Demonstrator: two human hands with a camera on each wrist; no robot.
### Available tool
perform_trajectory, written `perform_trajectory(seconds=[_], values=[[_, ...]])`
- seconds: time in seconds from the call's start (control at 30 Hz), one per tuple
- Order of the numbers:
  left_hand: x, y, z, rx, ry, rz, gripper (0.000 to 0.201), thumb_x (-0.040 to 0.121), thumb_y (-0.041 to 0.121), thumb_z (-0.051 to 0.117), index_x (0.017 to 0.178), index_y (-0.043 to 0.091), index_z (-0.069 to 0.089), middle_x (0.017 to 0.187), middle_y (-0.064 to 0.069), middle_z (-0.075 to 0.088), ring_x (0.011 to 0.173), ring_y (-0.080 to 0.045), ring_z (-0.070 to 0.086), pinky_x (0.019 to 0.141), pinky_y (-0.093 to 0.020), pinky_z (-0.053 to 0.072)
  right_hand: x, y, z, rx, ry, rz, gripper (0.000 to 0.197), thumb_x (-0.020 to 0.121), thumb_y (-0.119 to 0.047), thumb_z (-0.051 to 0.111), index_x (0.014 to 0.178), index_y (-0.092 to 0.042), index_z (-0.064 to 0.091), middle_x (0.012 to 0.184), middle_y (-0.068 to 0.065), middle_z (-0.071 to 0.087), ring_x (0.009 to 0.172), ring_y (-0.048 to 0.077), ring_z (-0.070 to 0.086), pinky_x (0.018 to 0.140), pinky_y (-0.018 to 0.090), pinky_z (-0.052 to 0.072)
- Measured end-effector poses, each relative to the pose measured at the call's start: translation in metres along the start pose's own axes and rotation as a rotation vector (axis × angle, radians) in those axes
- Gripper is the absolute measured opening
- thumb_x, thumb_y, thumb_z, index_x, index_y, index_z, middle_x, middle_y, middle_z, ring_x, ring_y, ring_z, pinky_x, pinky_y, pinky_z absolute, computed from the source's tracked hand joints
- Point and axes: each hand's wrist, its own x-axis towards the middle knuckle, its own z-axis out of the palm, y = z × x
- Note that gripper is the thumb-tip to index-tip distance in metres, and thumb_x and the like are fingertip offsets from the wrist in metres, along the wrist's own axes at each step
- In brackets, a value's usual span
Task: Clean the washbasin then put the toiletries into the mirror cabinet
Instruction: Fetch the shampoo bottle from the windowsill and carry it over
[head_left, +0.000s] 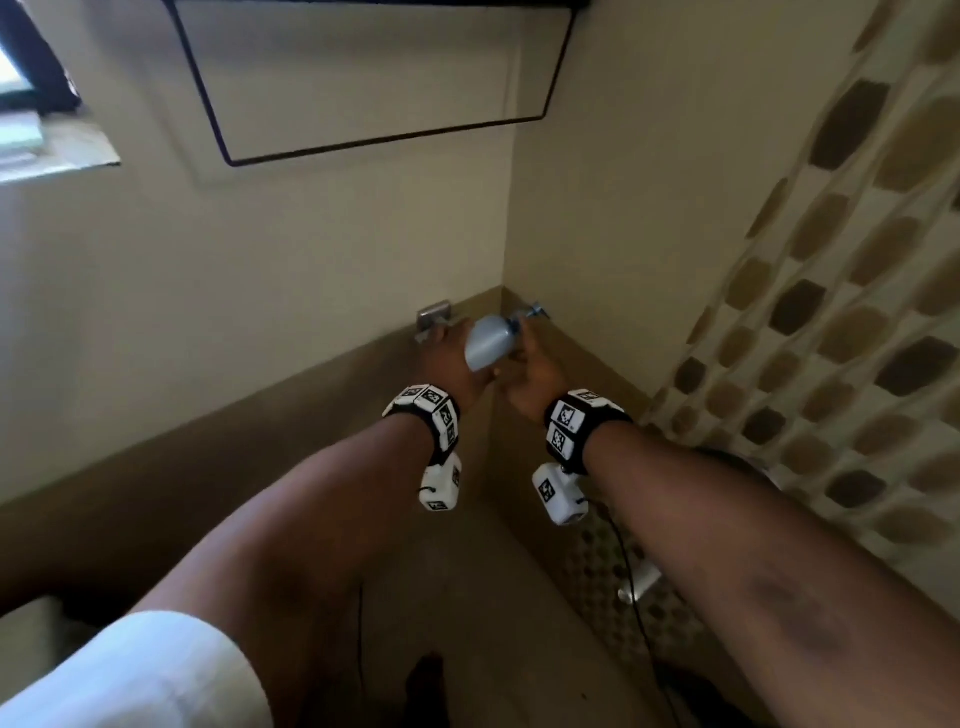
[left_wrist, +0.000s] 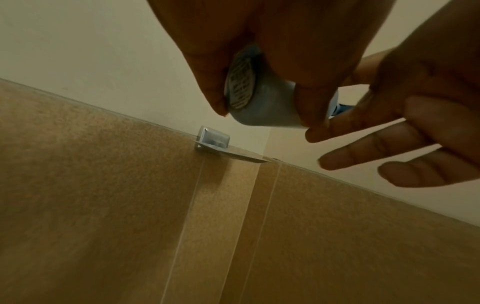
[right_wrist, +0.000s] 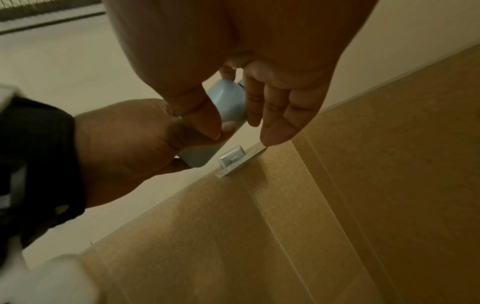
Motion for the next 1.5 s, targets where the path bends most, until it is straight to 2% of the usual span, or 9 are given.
perform_trajectory(seconds=[0.37, 0.5, 0.6, 0.73, 0.8, 0.9, 0.97, 1.2, 1.5], values=[[0.058, -0.047, 0.005, 0.025, -0.063, -0.014, 0.090, 0.080, 0.035, 0.085, 0.153, 0.014, 0.038, 0.153, -0.017, 0.040, 0.136, -0.036, 0.044, 0.111, -0.045, 0.041, 0.069, -0.011, 0.030, -0.093, -0.079, 0.085, 0.091, 0.088, -0.006, 0.065, 0.158, -0.025, 0.010, 0.155, 0.015, 0.036, 0.133, 0.032, 0.045, 0.095, 0.025, 0.043], [0.073, -0.052, 0.015, 0.090, -0.139, 0.043, 0.079, 0.090, 0.035, 0.074, 0.157, 0.024, 0.033, 0.160, -0.014, 0.031, 0.144, -0.038, 0.032, 0.118, -0.048, 0.030, 0.083, -0.006, 0.033, -0.137, -0.140, 0.132, 0.097, 0.089, -0.006, 0.064, 0.159, -0.026, 0.000, 0.141, 0.023, 0.051, 0.104, 0.027, 0.058, 0.079, 0.029, 0.046], [0.076, -0.056, 0.017, 0.156, -0.128, 0.042, 0.076, 0.094, 0.036, 0.067, 0.159, 0.025, 0.029, 0.165, -0.012, 0.021, 0.149, -0.039, 0.021, 0.121, -0.052, 0.021, 0.082, -0.005, 0.029, -0.187, -0.237, 0.161, 0.101, 0.090, -0.009, 0.065, 0.158, -0.024, -0.007, 0.143, 0.022, 0.048, 0.111, 0.034, 0.060, 0.082, 0.034, 0.052], [0.064, -0.050, 0.003, 0.192, -0.113, -0.031, 0.081, 0.091, 0.026, 0.068, 0.159, 0.028, 0.024, 0.165, -0.008, 0.020, 0.149, -0.039, 0.020, 0.119, -0.053, 0.026, 0.069, -0.004, 0.019, -0.235, -0.332, 0.139, 0.106, 0.087, -0.013, 0.065, 0.156, -0.035, -0.011, 0.114, 0.014, 0.061, 0.084, 0.030, 0.065, 0.066, 0.035, 0.055], [0.048, -0.045, -0.004, 0.189, -0.105, -0.092, 0.091, 0.085, 0.026, 0.071, 0.159, 0.035, 0.020, 0.163, -0.008, 0.023, 0.147, -0.041, 0.025, 0.117, -0.055, 0.029, 0.059, -0.004, 0.012, -0.236, -0.361, 0.100, 0.105, 0.087, -0.013, 0.065, 0.156, -0.038, -0.011, 0.104, 0.005, 0.059, 0.080, 0.026, 0.063, 0.069, 0.035, 0.053], [0.022, -0.035, -0.018, 0.272, -0.068, -0.101, 0.096, 0.076, 0.039, 0.075, 0.157, 0.029, 0.026, 0.149, -0.009, 0.044, 0.134, -0.038, 0.044, 0.112, -0.050, 0.037, 0.039, -0.019, 0.001, -0.241, -0.371, 0.004, 0.098, 0.091, -0.010, 0.065, 0.158, -0.031, -0.005, 0.157, 0.012, 0.030, 0.130, 0.035, 0.049, 0.097, 0.038, 0.047], [-0.001, -0.023, -0.031, 0.342, -0.056, -0.096, 0.084, 0.079, 0.041, 0.074, 0.152, 0.018, 0.038, 0.141, -0.009, 0.054, 0.124, -0.033, 0.052, 0.108, -0.043, 0.039, 0.016, -0.027, -0.004, -0.255, -0.361, -0.087, 0.094, 0.092, -0.011, 0.064, 0.158, -0.028, -0.001, 0.162, 0.012, 0.019, 0.141, 0.032, 0.036, 0.109, 0.036, 0.039], [-0.093, 0.007, -0.097, 0.375, 0.084, -0.152, 0.070, 0.085, 0.039, 0.071, 0.146, 0.023, 0.043, 0.143, -0.004, 0.055, 0.133, -0.030, 0.045, 0.112, -0.038, 0.032, -0.049, -0.087, 0.002, -0.311, -0.358, -0.408, 0.074, 0.094, -0.007, 0.060, 0.156, -0.008, 0.020, 0.158, 0.012, 0.033, 0.142, 0.028, 0.037, 0.114, 0.029, 0.028], [-0.196, -0.026, -0.228, 0.377, 0.366, -0.392, 0.080, 0.082, 0.049, 0.073, 0.153, 0.033, 0.038, 0.153, 0.000, 0.045, 0.149, -0.025, 0.024, 0.122, -0.037, 0.026, -0.112, -0.199, 0.068, -0.216, -0.271, -0.679, 0.078, 0.078, -0.026, 0.068, 0.150, -0.031, 0.038, 0.148, -0.002, 0.047, 0.129, 0.018, 0.051, 0.110, 0.025, 0.038]])
